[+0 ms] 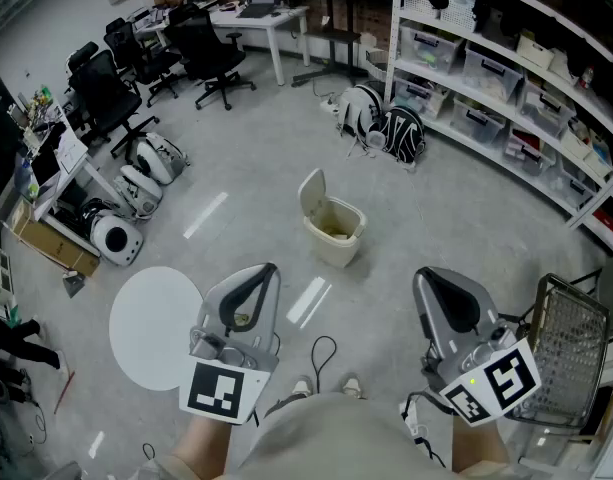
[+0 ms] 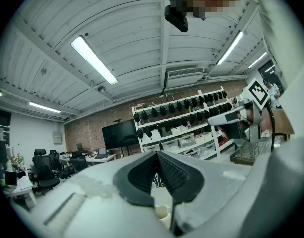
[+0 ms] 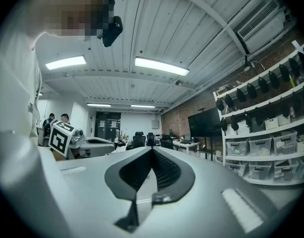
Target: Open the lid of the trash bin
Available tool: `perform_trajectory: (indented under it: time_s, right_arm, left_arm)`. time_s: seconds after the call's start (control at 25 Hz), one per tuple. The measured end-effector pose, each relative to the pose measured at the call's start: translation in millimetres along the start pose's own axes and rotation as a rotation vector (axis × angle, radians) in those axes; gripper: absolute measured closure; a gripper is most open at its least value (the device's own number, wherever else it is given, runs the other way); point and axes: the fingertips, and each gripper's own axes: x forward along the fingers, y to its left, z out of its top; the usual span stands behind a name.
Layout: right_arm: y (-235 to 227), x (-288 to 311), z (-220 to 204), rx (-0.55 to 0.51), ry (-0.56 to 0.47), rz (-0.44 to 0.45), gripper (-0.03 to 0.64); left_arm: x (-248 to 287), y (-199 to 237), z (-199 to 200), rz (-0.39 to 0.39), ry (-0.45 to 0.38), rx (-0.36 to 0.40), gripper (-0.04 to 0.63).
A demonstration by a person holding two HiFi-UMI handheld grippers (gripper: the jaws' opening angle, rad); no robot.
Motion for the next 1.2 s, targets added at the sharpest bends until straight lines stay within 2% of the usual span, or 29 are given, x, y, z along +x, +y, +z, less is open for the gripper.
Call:
perform_trajectory:
  time_s: [0.76, 1.2]
  right_arm:
    - [-37.4, -34.7, -8.3, 0.064, -0.003, 0.026, 0.614]
    - [-64.5, -18.8, -25.2, 0.051, -0.002, 0.015, 0.614]
  left_arm:
    - [11.5, -45.9, 5.1, 0.025, 0.029, 0.006, 0.594]
    - [39.3, -26.5, -1.5, 0.065, -0.016, 0.018, 0.594]
